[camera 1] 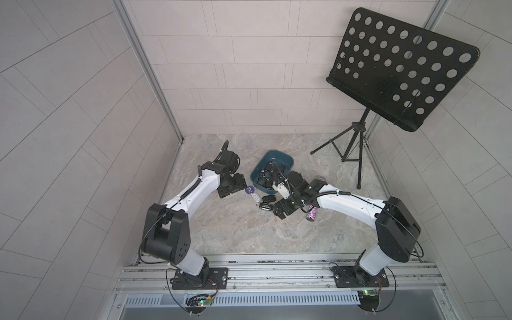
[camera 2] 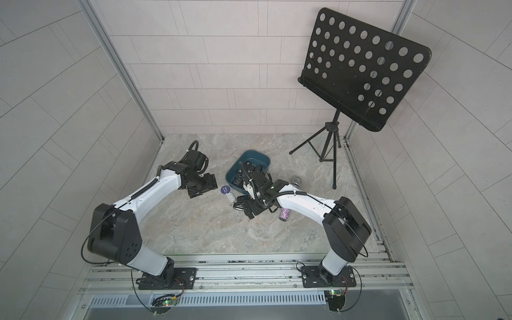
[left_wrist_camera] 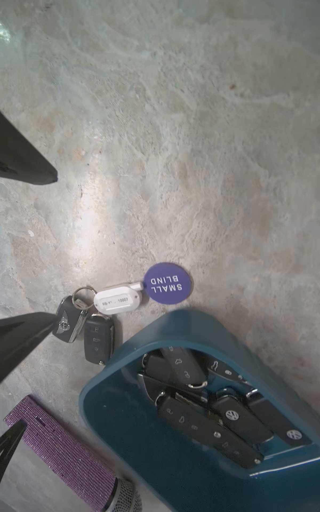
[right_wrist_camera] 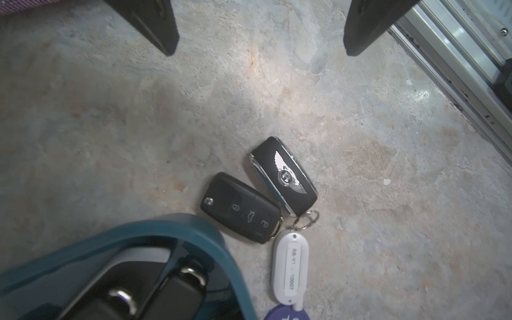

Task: Place the car key into the storage box
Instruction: Place the car key in the storage box, then pick up the car key from the center of the board.

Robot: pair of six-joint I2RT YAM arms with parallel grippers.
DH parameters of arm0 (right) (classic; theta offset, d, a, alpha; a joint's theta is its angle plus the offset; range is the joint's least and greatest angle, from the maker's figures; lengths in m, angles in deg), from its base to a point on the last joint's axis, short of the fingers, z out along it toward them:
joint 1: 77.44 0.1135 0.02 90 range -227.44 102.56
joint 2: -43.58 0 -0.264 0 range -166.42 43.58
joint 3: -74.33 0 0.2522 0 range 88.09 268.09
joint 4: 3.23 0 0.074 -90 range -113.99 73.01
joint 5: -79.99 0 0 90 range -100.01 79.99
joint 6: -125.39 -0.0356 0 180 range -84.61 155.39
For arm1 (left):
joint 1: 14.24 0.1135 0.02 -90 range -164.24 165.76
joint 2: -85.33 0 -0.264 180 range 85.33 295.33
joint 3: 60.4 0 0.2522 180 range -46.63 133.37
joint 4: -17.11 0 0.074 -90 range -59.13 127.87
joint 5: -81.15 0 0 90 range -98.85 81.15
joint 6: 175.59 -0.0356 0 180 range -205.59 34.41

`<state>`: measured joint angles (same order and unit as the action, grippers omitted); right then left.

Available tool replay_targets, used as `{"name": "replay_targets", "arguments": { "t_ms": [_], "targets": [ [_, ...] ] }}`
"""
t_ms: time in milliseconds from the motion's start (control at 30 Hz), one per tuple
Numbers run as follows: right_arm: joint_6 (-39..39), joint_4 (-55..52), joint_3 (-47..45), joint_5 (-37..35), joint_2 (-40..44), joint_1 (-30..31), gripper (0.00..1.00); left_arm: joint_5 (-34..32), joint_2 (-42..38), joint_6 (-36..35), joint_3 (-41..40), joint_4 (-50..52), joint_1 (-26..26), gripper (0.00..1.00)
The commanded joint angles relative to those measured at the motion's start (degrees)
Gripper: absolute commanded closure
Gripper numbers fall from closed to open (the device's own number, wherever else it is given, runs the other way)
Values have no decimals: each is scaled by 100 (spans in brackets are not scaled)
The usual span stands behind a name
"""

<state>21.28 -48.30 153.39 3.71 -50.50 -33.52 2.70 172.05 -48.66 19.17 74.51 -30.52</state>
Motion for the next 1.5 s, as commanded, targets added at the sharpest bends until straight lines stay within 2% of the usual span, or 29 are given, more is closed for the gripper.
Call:
{"name": "replay_targets", "arguments": {
  "t_ms": [0,167,300,1067,1333,1467],
  "targets": [
    [225,-86,212,-221,-235,163,4,318,-397,256,-423,-294,194,17],
    [233,-60,436,-220,-683,239,5,742,-821,377,-1026,-554,605,9],
    [301,-67,625,-311,-993,248,5,851,-1030,316,-1170,-516,850,0],
    [879,-564,1857,-849,-2229,613,7,1238,-1044,100,-1328,-489,1503,0],
    [970,-729,2126,-930,-2492,661,11,1354,-1135,-1,-1445,-443,1806,0],
    [1006,-835,2212,-974,-2583,670,16,1453,-1105,-24,-1439,-466,1934,0]
  ]
}}
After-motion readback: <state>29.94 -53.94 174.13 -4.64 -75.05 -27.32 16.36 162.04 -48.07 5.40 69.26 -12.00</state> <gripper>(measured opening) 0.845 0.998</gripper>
